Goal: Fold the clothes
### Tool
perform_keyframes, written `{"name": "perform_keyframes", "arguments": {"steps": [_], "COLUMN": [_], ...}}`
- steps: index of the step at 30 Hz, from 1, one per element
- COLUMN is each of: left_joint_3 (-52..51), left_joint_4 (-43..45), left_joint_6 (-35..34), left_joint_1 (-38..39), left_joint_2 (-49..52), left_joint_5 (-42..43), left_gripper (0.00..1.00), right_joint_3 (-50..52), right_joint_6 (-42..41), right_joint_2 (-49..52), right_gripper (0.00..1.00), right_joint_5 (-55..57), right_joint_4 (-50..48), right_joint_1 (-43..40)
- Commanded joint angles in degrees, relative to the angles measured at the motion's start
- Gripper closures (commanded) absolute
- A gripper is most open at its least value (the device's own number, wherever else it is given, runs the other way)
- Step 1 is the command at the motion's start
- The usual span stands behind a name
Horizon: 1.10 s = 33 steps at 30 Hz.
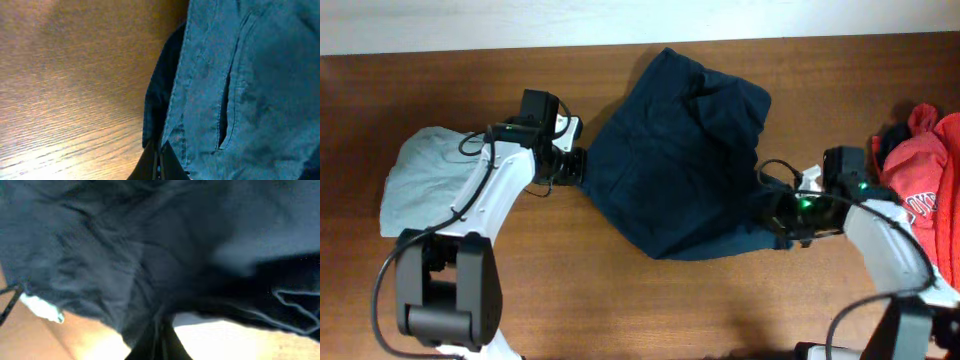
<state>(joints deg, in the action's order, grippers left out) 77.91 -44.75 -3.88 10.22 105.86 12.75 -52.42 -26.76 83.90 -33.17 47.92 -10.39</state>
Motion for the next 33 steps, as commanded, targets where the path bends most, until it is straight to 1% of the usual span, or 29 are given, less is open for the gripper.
{"name": "perform_keyframes", "arguments": {"steps": [1, 3, 4, 5, 7, 9, 12, 15, 18, 21, 24, 25, 27, 30, 33], "left_joint_3": [2.7, 4.2, 5.6, 6.7, 10.8, 15.2, 27.2, 38.2, 46.4, 51.5, 56.5, 57.9, 58.7, 58.7, 58.7], "left_joint_4": [-0.3, -1.4, -2.5, -3.1, -5.2, -6.7, -9.6, -13.1, -16.5, -18.6, -20.5, -21.1, -21.6, -21.8, -21.2], "left_joint_6": [3.1, 3.3, 3.5, 3.5, 3.6, 4.9, 7.1, 8.5, 10.0, 10.0, 10.0, 10.0, 10.0, 9.4, 9.0], "left_joint_1": [0.0, -0.1, -0.1, -0.1, -0.1, -0.1, 0.0, 0.0, 0.2, 0.2, 0.2, 0.2, 0.2, 0.2, 0.2], "left_joint_2": [-9.5, -14.3, -17.7, -19.7, -24.5, -27.6, -31.6, -32.6, -32.6, -32.6, -32.6, -32.5, -32.5, -31.9, -30.2], "left_joint_5": [-1.5, -3.9, -5.5, -6.6, -9.4, -10.5, -10.7, -10.6, -10.6, -9.5, -2.4, 1.6, 5.2, 8.0, 13.5], "left_gripper": [0.99, 0.99, 0.99, 0.99, 1.00, 1.00, 0.99, 0.99, 1.00, 1.00, 1.00, 1.00, 1.00, 1.00, 1.00], "right_joint_3": [-11.7, -19.2, -25.3, -28.3, -37.3, -45.2, -58.4, -67.7, -73.8, -77.7, -80.6, -82.2, -83.9, -85.8, -86.8], "right_joint_6": [6.7, 8.2, 8.2, 8.1, 8.1, 8.1, 8.1, 8.2, 8.2, 8.6, 8.6, 8.5, 8.5, 8.4, 7.9], "right_joint_2": [-6.0, -8.5, -9.8, -10.2, -10.6, -10.5, -10.5, -10.5, -10.5, -10.5, -10.5, -10.5, -10.5, -10.5, -10.5], "right_gripper": [0.96, 0.96, 0.96, 0.96, 0.96, 0.96, 0.96, 0.96, 0.96, 0.96, 0.96, 0.96, 0.96, 0.96, 0.96], "right_joint_5": [8.9, 12.9, 14.9, 15.9, 18.8, 21.2, 26.0, 27.9, 27.9, 27.9, 28.9, 31.1, 33.4, 34.5, 36.9], "right_joint_4": [9.0, 15.4, 19.5, 21.3, 26.6, 30.5, 35.6, 39.0, 41.4, 43.2, 44.5, 45.5, 46.6, 46.7, 46.2], "right_joint_1": [0.3, 0.3, 0.3, 0.3, 0.3, 0.3, 0.3, 0.3, 0.3, 0.3, 0.3, 0.3, 0.3, 0.3, 0.3]}}
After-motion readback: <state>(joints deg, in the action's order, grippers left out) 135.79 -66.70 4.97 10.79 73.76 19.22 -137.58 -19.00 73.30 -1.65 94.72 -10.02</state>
